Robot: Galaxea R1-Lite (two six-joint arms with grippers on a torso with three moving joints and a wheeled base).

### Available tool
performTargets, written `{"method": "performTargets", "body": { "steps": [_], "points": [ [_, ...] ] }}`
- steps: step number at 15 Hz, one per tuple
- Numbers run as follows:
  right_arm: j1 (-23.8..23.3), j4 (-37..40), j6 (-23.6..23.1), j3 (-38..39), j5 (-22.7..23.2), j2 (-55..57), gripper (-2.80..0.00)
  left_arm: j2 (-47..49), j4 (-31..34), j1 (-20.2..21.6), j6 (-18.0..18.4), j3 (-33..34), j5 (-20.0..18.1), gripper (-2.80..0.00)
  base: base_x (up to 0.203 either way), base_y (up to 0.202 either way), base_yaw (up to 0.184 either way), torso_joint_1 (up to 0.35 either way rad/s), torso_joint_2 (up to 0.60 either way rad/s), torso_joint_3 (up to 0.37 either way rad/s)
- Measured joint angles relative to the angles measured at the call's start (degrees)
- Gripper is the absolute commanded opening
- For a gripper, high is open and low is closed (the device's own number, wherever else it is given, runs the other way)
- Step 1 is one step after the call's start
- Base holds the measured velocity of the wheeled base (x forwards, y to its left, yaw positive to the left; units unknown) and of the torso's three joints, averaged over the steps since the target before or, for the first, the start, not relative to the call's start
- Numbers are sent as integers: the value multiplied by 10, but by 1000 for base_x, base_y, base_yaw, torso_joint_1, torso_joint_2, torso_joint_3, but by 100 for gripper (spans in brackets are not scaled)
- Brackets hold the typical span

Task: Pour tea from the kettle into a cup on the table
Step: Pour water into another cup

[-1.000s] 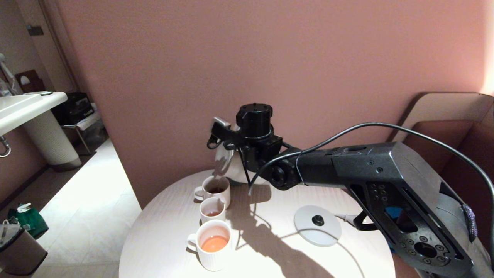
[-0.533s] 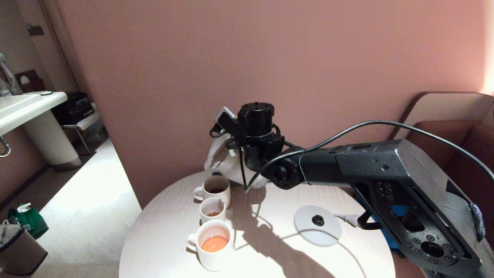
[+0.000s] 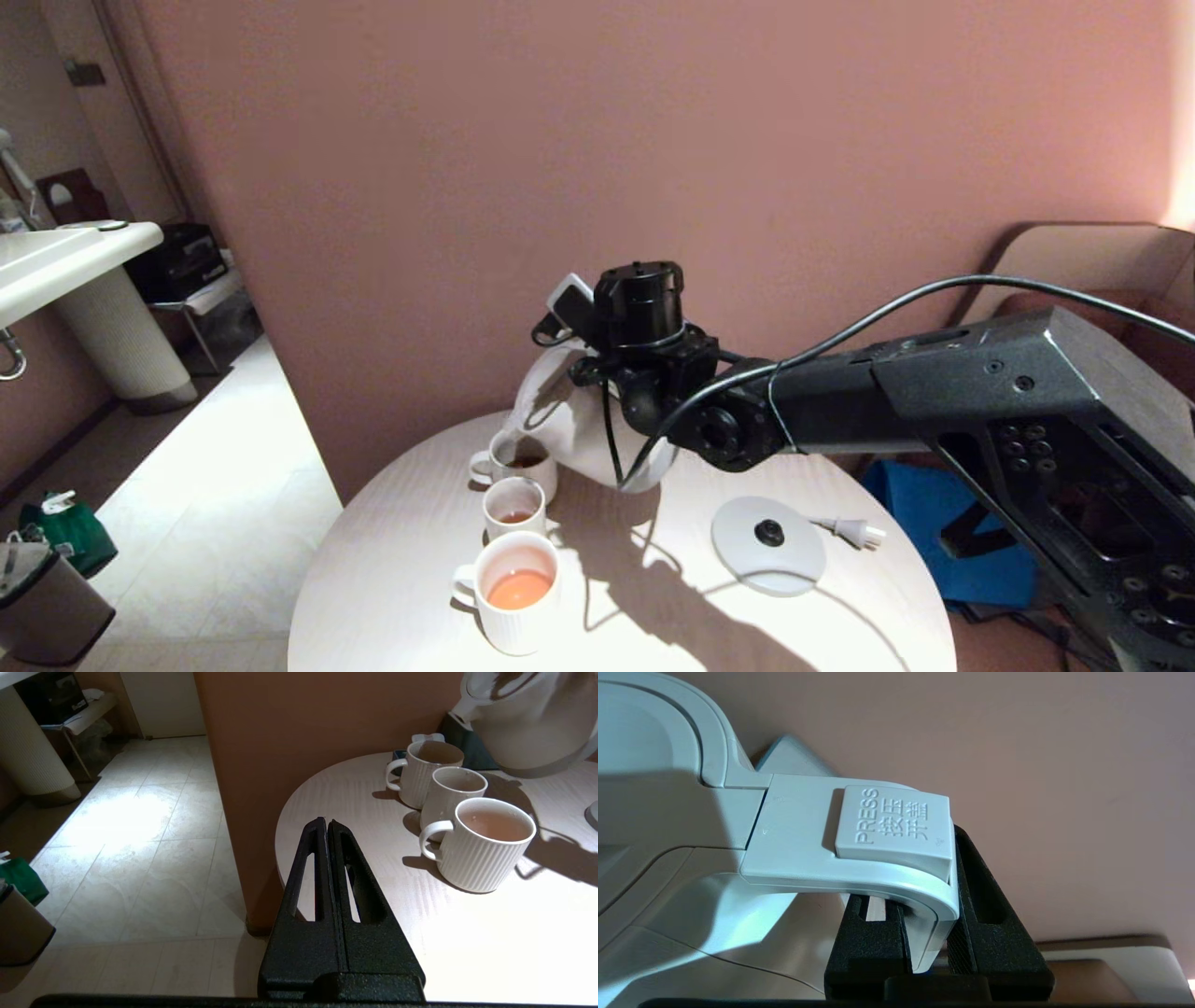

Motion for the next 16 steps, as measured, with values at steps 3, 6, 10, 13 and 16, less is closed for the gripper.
{"method": "performTargets", "body": {
  "steps": [3, 6, 10, 13, 16],
  "points": [
    [8, 0, 0, 54, 2, -36, -280, 0, 0, 0, 0, 0, 0, -280, 0, 0, 0, 0, 0, 0],
    [26, 4, -27, 64, 3, -53, -280, 0, 0, 0, 0, 0, 0, -280, 0, 0, 0, 0, 0, 0],
    [47, 26, -63, 52, 2, -57, -280, 0, 0, 0, 0, 0, 0, -280, 0, 0, 0, 0, 0, 0],
    [58, 31, -84, 49, 1, -54, -280, 0, 0, 0, 0, 0, 0, -280, 0, 0, 0, 0, 0, 0],
    [61, 32, -101, 46, 0, -48, -280, 0, 0, 0, 0, 0, 0, -280, 0, 0, 0, 0, 0, 0]
  ]
}}
